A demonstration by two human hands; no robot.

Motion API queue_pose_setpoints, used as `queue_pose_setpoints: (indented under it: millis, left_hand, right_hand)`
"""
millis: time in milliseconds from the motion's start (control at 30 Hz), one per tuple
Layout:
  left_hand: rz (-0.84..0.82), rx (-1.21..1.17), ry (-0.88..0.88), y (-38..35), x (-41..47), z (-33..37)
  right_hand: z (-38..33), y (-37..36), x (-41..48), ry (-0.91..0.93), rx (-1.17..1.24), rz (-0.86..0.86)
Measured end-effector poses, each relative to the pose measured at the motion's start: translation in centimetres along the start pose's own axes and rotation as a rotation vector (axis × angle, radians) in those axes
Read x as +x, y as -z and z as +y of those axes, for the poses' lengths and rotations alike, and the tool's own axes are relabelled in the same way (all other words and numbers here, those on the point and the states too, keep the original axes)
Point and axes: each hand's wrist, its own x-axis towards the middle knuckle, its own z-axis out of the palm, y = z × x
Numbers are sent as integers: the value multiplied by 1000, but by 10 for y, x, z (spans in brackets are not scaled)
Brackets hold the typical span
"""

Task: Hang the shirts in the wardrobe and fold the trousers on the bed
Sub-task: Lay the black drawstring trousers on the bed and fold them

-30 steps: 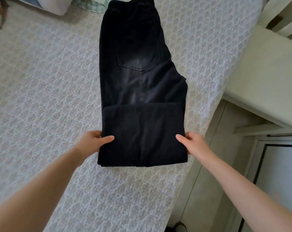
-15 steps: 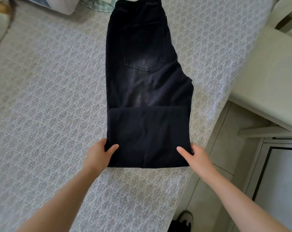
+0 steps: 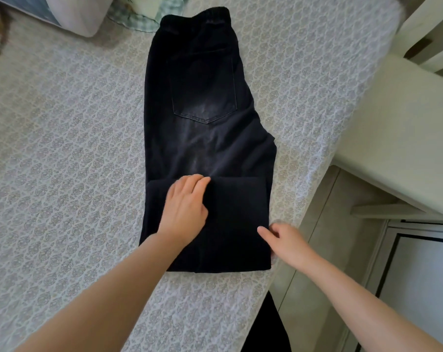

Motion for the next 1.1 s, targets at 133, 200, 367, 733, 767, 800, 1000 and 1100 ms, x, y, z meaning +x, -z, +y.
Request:
queue_pose_setpoints:
  millis: [133,200,367,733,767,800,1000,1100]
  left_hand:
    - [-170,-1,-34,-14,33,22]
    - [-190,19,-34,-20,49,33]
    - [-306,16,-54,-24,81,56]
    - [-464,-378,-39,0,78,61]
    - [-449,-402,-39,3,73,61]
    - [-433,-406,-44,6,69,62]
    - [-382,-414,-77,20,60,63]
    - [-406,-423,-105,25,60,61]
  right_hand:
    - [-11,32,23,13,105,109]
    - [-22,56,45,35,147,159]
    - [-53,110,108,39,278,199]
    - [-98,135,138,-18,492,-203]
    - [-98,136,137,-33,535,-232]
    - [-98,137,136,-37,558,-260]
    - [-109,125,132,35,336,-87]
    - [-116,116,133,40,284,61]
